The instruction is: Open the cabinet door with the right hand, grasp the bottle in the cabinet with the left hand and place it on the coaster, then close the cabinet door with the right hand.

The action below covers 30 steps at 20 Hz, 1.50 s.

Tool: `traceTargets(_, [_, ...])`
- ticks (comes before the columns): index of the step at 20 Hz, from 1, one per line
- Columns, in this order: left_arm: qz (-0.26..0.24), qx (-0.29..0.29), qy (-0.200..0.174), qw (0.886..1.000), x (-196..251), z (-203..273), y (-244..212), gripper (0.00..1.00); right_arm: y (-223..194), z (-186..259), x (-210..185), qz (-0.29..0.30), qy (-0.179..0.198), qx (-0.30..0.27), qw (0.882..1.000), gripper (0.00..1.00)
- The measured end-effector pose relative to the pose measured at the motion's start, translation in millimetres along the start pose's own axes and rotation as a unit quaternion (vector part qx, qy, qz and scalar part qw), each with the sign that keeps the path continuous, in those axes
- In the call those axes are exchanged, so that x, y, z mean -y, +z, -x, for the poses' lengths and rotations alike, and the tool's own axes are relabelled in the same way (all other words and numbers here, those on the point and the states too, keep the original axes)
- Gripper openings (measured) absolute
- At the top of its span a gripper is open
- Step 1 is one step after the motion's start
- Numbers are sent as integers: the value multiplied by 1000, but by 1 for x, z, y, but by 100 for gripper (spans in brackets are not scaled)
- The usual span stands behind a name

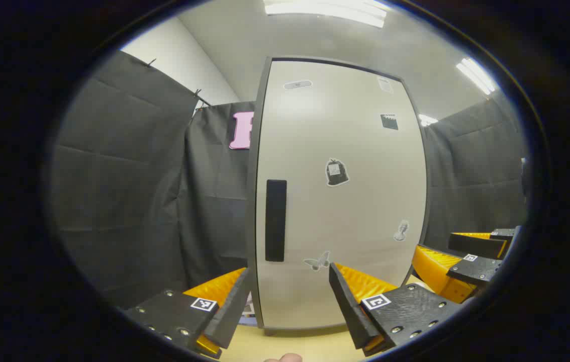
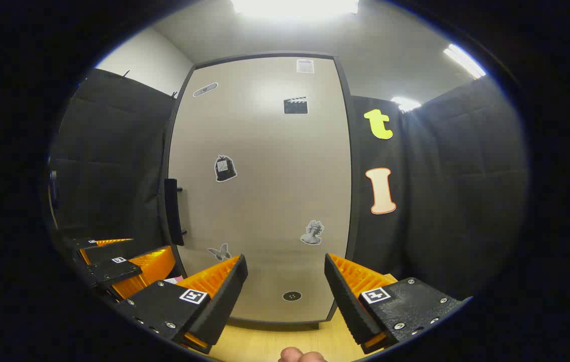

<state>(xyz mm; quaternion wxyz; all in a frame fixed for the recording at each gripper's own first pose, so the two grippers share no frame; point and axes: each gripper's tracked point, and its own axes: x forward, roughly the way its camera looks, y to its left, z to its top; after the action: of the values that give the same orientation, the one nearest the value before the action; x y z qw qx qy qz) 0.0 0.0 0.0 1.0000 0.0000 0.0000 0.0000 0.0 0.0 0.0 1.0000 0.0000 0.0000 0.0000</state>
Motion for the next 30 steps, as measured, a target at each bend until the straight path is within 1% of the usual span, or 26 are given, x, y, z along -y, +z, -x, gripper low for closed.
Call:
traceTargets(5, [-3, 3, 3, 1000, -2, 3, 2, 88, 1, 2, 0, -4, 1, 1, 1000, 95])
traceTargets(10, [-9, 4, -1, 1000, 2, 4, 4, 88, 3, 3, 0, -5, 2, 3, 1000, 96])
traceTargets(14, [-11, 9, -7, 1000, 6, 2, 6, 88, 1, 1, 0, -7, 4, 4, 1000, 95])
traceTargets(25, [-11, 9, -13, 1000, 12, 6, 8, 88, 2, 4, 10, -11, -2, 1, 1000, 95])
traceTargets(26, [-11, 9, -14, 1000, 12, 6, 9, 85, 2, 3, 10, -11, -3, 2, 1000, 95])
traceTargets(27, [-10, 11, -15, 1000, 12, 6, 9, 88, 4, 2, 10, -10, -2, 4, 1000, 95])
traceTargets(30, [-14, 13, -15, 1000, 8, 11, 11, 88, 9, -3, 7, -6, 1, 9, 1000, 95])
